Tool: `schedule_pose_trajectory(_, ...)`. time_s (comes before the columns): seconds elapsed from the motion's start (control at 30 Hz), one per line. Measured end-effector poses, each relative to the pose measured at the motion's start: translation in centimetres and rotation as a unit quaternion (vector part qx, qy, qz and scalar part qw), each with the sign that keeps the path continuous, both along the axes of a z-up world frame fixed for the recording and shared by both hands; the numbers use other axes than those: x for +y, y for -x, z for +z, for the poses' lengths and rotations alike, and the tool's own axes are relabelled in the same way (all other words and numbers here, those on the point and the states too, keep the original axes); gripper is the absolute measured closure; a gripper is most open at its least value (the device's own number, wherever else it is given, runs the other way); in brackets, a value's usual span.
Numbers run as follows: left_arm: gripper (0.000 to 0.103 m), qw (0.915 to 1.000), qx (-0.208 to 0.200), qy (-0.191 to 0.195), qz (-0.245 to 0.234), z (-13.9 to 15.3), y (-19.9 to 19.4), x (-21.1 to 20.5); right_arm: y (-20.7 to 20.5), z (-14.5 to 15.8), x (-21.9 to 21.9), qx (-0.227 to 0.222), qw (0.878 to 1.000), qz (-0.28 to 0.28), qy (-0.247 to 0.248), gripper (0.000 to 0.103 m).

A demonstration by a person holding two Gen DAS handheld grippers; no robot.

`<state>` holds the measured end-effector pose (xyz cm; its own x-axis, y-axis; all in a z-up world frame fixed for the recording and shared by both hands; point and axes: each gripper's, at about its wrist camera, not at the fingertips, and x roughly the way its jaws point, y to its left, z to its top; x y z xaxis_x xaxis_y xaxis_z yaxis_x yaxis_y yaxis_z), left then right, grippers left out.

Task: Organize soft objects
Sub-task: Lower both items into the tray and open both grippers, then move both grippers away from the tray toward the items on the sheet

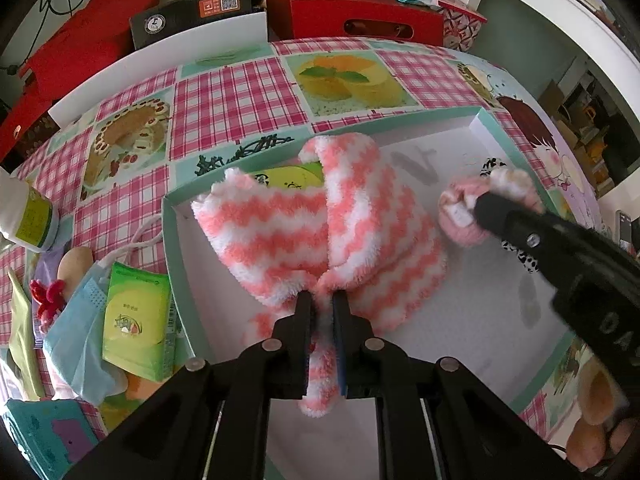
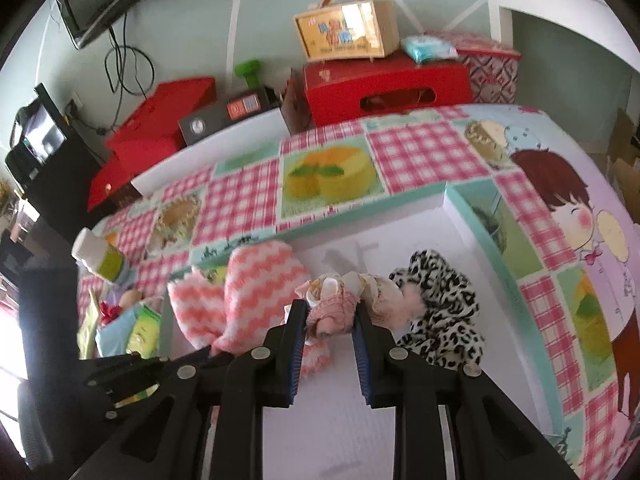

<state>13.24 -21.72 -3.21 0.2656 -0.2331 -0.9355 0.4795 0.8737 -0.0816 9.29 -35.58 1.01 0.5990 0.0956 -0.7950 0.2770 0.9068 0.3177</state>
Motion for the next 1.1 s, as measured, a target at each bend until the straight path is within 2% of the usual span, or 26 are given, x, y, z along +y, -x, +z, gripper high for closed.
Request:
schedule_pose_trajectory(0.07,0.089,1.0,0.003,0.0,0.001,-0.1,-0.2,0.0,-0.2,-0.5,0.1,0.011,1.0,-0.001,0.003,0.071)
schedule_pose_trajectory(0.13,0.083,1.0,0.005,-0.003,0.003,0.0,-0.1,0.1,-0.2,-0.4,0.1,0.013,1.0,-0.001,0.008,0.06)
schedule_pose_trajectory(0.3,0.07,1.0,-0.001,-0.008,0.005,0.9,0.3,0.4,0.1,0.5,0.2,0.007,1.0,-0.004,0.023,0.054)
schedule_pose_trajectory(0.37,0.06,0.9999,-0.011,-0.007,0.002,1.7,0.5,0.4,0.3,1.1,0.1,-0.001,1.0,-0.006,0.028,0.048)
schedule_pose_trajectory(0.43,0.058,0.9998,-0.019,-0.004,-0.001,2.4,0.7,0.6,0.7,1.8,0.0,-0.011,0.999,-0.011,0.031,0.037)
schedule_pose_trajectory(0.67,0.057,0.9984,-0.055,0.015,0.003,5.7,1.0,1.6,1.9,4.4,-0.6,-0.042,0.998,-0.03,0.042,0.034)
schedule_pose_trajectory(0.73,0.056,0.9977,-0.065,0.018,0.013,6.4,0.9,2.1,2.1,4.7,-0.8,-0.042,0.997,-0.036,0.046,0.029)
schedule_pose_trajectory(0.8,0.05,0.9969,-0.069,0.021,0.03,6.9,0.5,2.8,2.1,4.7,-0.8,-0.035,0.997,-0.038,0.052,0.027)
schedule_pose_trajectory(0.87,0.037,0.9949,-0.077,0.026,0.06,7.2,0.0,3.8,2.1,4.7,-0.6,-0.029,0.997,-0.035,0.063,0.021)
schedule_pose_trajectory(0.93,0.037,0.9926,-0.083,0.03,0.083,7.4,-0.5,4.7,2.0,4.6,-0.3,-0.022,0.996,-0.031,0.081,0.011)
schedule_pose_trajectory(1.0,0.035,0.9913,-0.081,0.031,0.099,7.3,-1.0,5.6,1.9,4.6,-0.2,-0.018,0.995,-0.029,0.091,0.01)
schedule_pose_trajectory(1.07,0.025,0.9898,-0.08,0.029,0.114,7.0,-1.4,6.2,1.9,4.5,-0.1,-0.016,0.995,-0.026,0.095,0.007)
schedule_pose_trajectory(1.1,0.023,0.9887,-0.082,0.029,0.122,6.9,-1.6,6.6,1.8,4.4,0.0,-0.015,0.995,-0.026,0.097,0.002)
